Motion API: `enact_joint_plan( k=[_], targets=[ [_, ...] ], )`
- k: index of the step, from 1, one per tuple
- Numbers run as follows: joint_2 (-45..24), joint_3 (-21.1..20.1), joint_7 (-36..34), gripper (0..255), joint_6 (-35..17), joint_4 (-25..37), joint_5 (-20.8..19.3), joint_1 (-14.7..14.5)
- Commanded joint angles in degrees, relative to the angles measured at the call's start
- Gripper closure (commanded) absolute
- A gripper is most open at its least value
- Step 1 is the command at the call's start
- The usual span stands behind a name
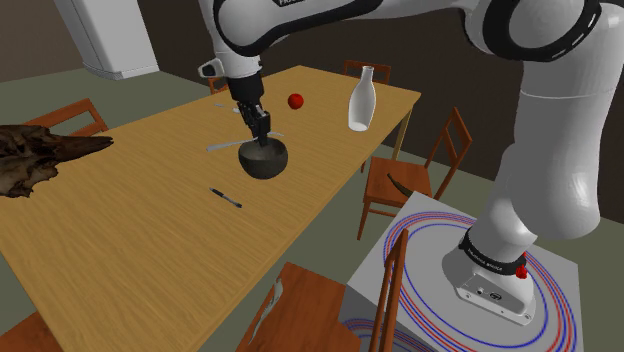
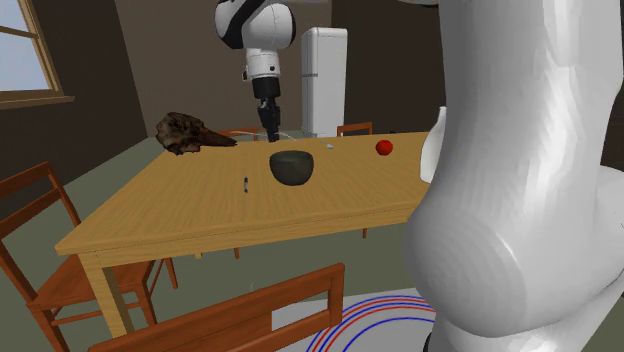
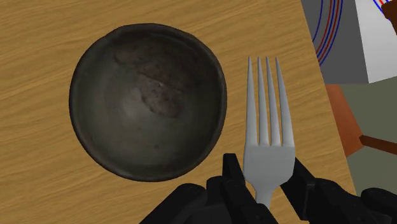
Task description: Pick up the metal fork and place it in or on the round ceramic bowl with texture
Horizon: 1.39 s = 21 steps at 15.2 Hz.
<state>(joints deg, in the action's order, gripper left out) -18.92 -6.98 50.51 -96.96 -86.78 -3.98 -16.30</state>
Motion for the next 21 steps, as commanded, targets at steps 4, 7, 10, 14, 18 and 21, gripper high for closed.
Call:
enact_joint_plan(
  k=[4, 7, 10, 14, 18, 21],
  targets=[
    [-4.12, 1.99, 5.44, 255, 0.45, 4.84, -0.49, 3.39],
    [-8.31, 3.23, 9.10, 255, 1.66, 10.45, -0.76, 5.73],
    [-8.47, 3.23, 8.97, 255, -0.55, 8.39, -0.81, 5.79],
    [-8.89, 3.25, 8.80, 255, -3.41, 5.94, -0.87, 5.83],
    [-9.15, 3.26, 8.72, 255, -4.72, 4.89, -0.90, 5.85],
    [-9.15, 3.26, 8.72, 255, -4.72, 4.90, -0.90, 5.85]
  ],
)
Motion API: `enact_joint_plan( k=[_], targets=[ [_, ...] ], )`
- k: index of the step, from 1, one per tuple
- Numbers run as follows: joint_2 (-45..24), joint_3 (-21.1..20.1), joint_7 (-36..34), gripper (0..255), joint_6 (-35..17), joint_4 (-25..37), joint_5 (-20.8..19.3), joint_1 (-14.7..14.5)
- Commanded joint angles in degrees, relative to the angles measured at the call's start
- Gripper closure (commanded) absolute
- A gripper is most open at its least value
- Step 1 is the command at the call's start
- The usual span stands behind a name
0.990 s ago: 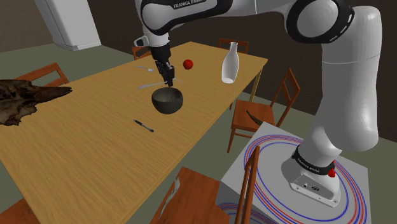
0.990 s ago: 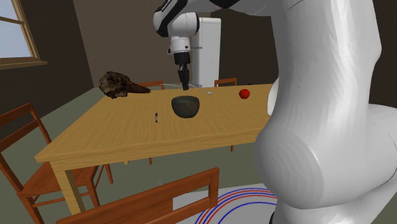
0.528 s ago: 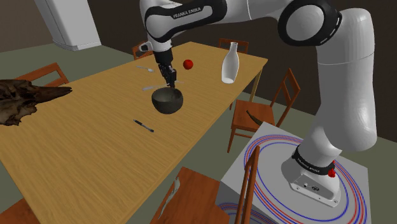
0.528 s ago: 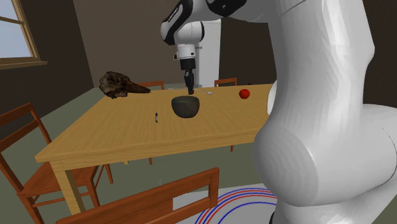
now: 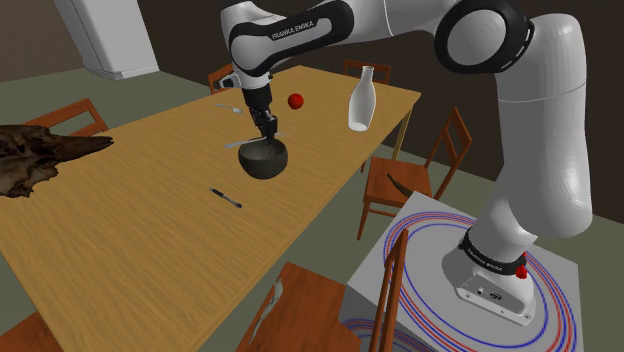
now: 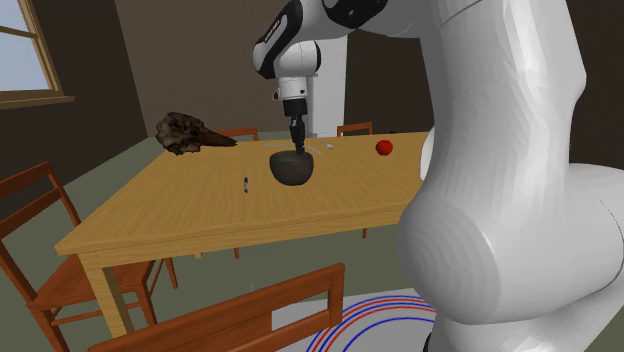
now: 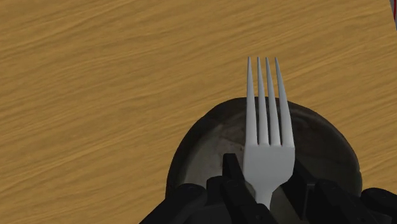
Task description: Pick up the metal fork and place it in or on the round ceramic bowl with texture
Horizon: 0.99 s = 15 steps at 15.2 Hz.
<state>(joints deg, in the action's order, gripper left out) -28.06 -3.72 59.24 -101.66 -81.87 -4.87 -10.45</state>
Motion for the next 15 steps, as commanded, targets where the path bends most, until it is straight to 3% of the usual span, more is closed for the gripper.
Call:
enact_joint_plan(
  k=[1, 3, 4, 9, 13, 15],
  targets=[
    [-0.02, 0.01, -0.01, 255, -0.02, -0.02, -0.01, 0.00],
    [-0.02, 0.01, -0.01, 255, -0.02, -0.02, -0.01, 0.00],
    [-0.02, 0.01, -0.01, 0, -0.02, -0.02, -0.01, 0.00],
    [-0.01, 0.01, -0.01, 0, -0.02, -0.02, -0.01, 0.00],
    [-0.84, -0.08, 0.19, 0, 7.68, 8.50, 0.06, -0.40],
    [-0.83, -0.08, 0.19, 0, 7.67, 8.48, 0.06, -0.40]
  ],
)
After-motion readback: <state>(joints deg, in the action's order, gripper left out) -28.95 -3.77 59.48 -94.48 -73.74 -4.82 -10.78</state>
